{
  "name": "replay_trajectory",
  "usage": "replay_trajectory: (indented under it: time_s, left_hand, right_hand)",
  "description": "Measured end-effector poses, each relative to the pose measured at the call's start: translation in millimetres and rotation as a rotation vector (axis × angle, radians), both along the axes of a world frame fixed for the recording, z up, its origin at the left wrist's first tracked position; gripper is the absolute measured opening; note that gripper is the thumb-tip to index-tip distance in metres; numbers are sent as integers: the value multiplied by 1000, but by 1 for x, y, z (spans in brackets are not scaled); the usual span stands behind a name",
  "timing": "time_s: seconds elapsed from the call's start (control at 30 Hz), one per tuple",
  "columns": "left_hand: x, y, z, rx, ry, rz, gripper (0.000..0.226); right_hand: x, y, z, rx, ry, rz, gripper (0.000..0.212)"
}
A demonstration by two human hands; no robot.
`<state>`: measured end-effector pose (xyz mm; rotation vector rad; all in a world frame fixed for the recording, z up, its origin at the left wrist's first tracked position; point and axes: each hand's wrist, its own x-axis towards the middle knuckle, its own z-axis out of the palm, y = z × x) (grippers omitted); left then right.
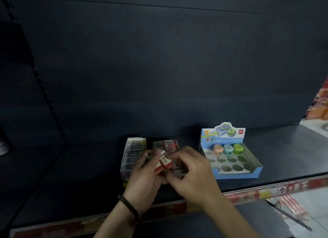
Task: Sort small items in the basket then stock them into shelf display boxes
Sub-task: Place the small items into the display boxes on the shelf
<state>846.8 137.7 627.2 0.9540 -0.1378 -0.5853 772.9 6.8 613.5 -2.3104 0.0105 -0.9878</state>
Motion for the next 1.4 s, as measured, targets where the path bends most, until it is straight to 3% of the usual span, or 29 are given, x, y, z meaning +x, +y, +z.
replay_trajectory:
  time_s: [0.17,0.33,0.4,0.63,0.8,0.97,1.1,1.27,1.4]
  left_hand:
    - [8,-1,-3,122,-194,-30,27]
    - [2,4,-21,551,-742,59,16]
    - [-6,3,-24,651,-831,51,20]
    - [-16,-4,-25,742,-824,-1,33]
    - [-6,3,-26,759,-790,-34,19]
    - [1,5,-31,804,-824,-46,28]
    - [-1,5,-32,765,-804,-22,32]
    - [-14,8,-17,523,-710,101,36]
    - [-22,12,13,309,-681,260,35]
  right_hand:
    - [7,-13,-2,-35,-2,-62,29]
    - [29,-56,13,-125,81,-93,21]
    - [44,-74,20,-241,188,-87,20]
    - [87,-85,14,-450,517,-29,28]
    - [94,-83,2,-534,552,-40,24]
    - [96,-81,-5,-671,454,-96,25]
    - [94,-79,-4,-580,470,-82,32]
    - [81,-88,14,-470,569,8,43]
    - [62,-89,21,-271,273,-18,34]
